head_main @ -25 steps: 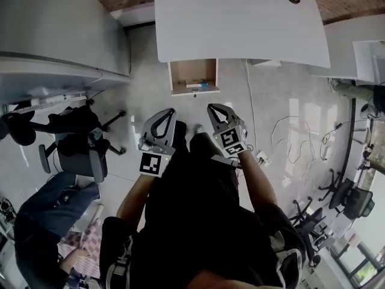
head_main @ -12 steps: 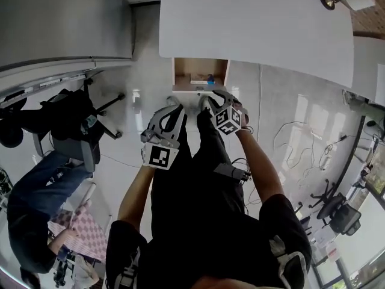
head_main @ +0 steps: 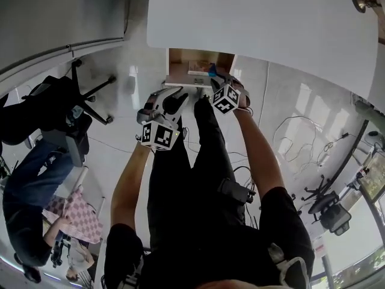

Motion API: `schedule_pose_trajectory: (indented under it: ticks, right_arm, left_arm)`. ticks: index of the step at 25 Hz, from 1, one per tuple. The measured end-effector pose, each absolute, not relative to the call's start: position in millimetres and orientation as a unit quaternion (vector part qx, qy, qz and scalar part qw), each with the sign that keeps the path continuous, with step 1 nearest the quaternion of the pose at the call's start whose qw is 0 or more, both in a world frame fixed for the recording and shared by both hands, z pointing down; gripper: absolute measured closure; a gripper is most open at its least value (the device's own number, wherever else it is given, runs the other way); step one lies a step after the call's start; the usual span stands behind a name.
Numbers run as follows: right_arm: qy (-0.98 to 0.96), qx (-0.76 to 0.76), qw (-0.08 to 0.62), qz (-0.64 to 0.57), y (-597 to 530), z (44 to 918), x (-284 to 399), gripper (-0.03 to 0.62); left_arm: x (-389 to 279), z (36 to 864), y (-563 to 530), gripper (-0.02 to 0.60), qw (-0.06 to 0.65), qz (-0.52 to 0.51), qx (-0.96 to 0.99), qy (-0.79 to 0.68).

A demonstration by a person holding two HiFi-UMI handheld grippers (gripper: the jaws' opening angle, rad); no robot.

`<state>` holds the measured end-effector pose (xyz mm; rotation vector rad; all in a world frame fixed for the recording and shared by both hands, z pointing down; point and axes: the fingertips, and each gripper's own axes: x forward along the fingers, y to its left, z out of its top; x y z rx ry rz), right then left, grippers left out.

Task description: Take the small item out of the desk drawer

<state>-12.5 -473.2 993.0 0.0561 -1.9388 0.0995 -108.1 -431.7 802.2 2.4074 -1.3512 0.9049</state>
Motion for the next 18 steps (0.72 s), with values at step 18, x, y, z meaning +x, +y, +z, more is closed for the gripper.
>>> schedule_pose_trajectory:
  ticks: [18]
  right_arm:
    - [-0.79, -0.03, 0.612, 0.019, -466, 1035, -36, 0.48]
  left_arm:
    - [-105, 944, -454, 0.402, 0.09, 0.484, 0.834, -0.248]
